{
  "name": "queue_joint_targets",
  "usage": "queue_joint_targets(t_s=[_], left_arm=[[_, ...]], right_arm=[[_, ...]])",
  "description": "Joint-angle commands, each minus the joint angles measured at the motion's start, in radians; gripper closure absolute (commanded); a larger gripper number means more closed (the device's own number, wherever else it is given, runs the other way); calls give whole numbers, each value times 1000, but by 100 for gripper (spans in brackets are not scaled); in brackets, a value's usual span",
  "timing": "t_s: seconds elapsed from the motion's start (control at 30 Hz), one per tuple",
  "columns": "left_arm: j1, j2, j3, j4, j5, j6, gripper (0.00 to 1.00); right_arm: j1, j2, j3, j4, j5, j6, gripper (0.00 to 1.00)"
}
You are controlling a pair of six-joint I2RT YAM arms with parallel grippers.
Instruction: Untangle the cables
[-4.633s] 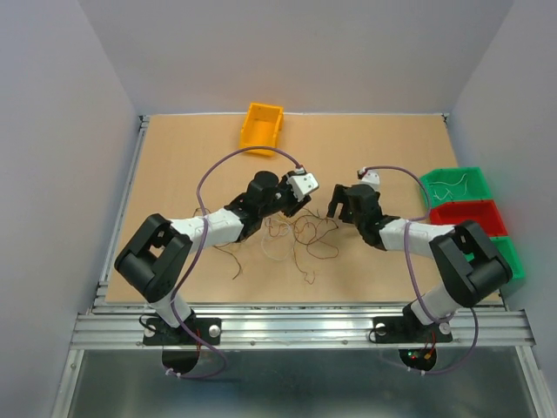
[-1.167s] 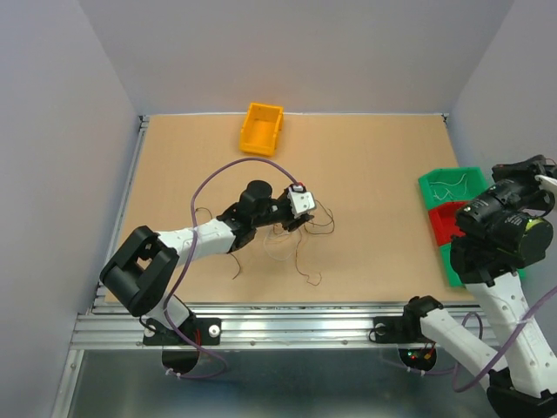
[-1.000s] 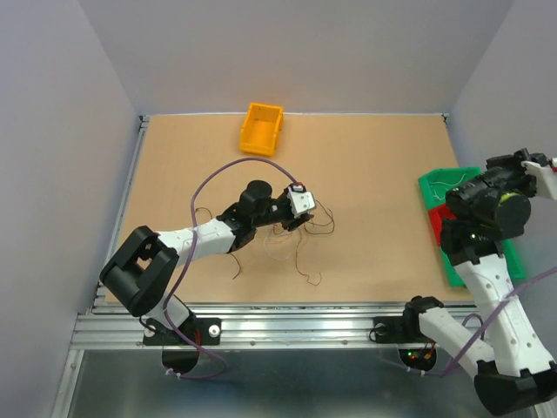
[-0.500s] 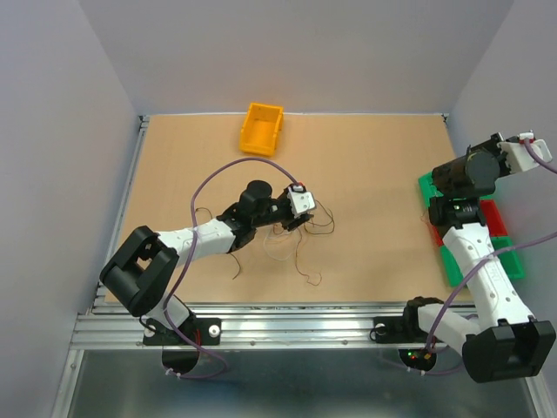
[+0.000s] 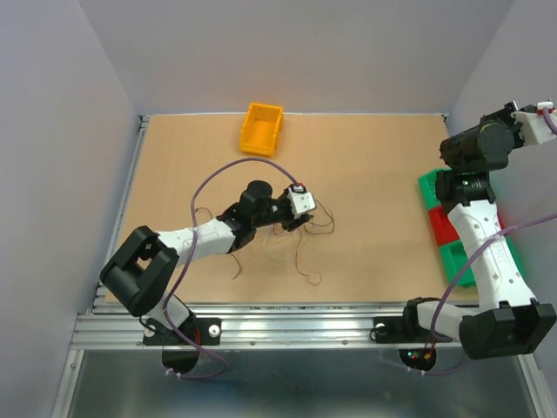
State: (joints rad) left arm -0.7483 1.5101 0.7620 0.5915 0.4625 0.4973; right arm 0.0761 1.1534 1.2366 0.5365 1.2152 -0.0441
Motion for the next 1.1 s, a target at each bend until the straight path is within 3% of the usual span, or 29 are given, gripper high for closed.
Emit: queue_joint_targets(t_s=[0.0, 0.17, 0.43, 0.63, 0.9, 1.07], left_arm=[[-11, -51, 20, 21, 15, 9, 40], [-11, -51, 20, 21, 15, 11, 40], [-11, -41, 26, 21, 8, 12, 40], [-11, -40, 33, 16, 2, 6, 40], [-11, -51, 33, 11, 28, -5, 40], [-11, -67, 30, 10, 36, -8, 40]], right_arm=[[-19, 31, 106, -4, -2, 12, 99], [-21, 69, 205, -13, -9, -27, 99], [-21, -20, 336, -150, -112, 36, 99], [-21, 51, 573, -262, -155, -10, 99], [-22, 28, 540, -323, -224, 119, 99], [-21, 103, 764, -380, -287, 133, 99]])
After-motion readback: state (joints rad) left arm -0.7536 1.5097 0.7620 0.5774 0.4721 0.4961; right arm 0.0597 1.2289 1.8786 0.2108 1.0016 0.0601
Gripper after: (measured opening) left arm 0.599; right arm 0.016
